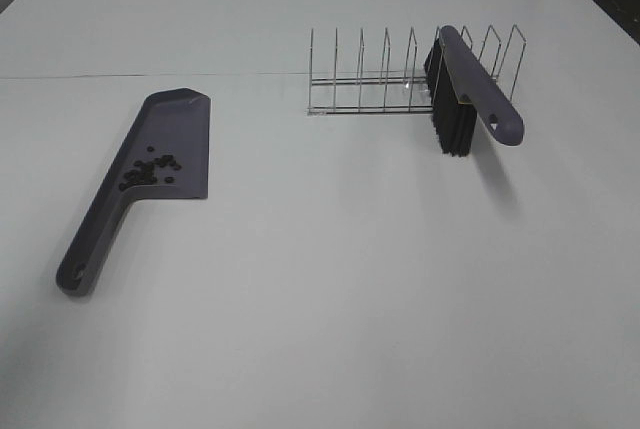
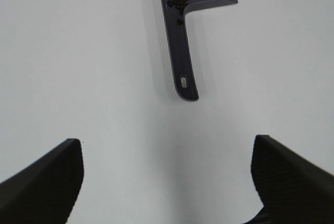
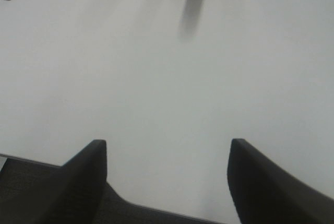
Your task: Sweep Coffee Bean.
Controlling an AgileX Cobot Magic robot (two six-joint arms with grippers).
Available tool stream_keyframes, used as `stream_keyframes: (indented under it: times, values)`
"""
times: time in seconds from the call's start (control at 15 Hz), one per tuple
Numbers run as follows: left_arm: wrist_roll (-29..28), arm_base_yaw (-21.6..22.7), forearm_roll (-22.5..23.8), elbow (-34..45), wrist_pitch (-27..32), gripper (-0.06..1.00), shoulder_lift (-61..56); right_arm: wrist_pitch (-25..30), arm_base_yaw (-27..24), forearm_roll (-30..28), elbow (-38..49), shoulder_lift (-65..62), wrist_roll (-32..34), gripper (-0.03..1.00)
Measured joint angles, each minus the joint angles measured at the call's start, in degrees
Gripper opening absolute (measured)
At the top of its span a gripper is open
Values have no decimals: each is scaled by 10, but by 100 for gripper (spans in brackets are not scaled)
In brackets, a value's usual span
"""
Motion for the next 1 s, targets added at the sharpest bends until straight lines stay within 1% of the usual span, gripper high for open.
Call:
stream_keyframes:
  times: [0.2,0.27,0.4,0.47,0.53,0.73,0.93,1.0]
  values:
    - [0,0,0,53,1,79,-125,0,0,0,0,-13,0,63]
    - [0,0,-1,62,1,79,-143,0,0,0,0,-13,0,63]
    - [0,0,-1,89,5,79,-226,0,0,0,0,-13,0,63]
    - [0,0,-1,109,36,79,-301,0,0,0,0,-13,0,63]
    - [0,0,-1,116,57,79,-334,0,0,0,0,-13,0,63]
    - [0,0,-1,134,91,79,-412,0,0,0,0,-13,0,63]
    - [0,0,0,153,92,79,-485,0,0,0,0,-13,0,63]
    - [1,0,0,156,76,79,-509,0,0,1,0,-13,0,63]
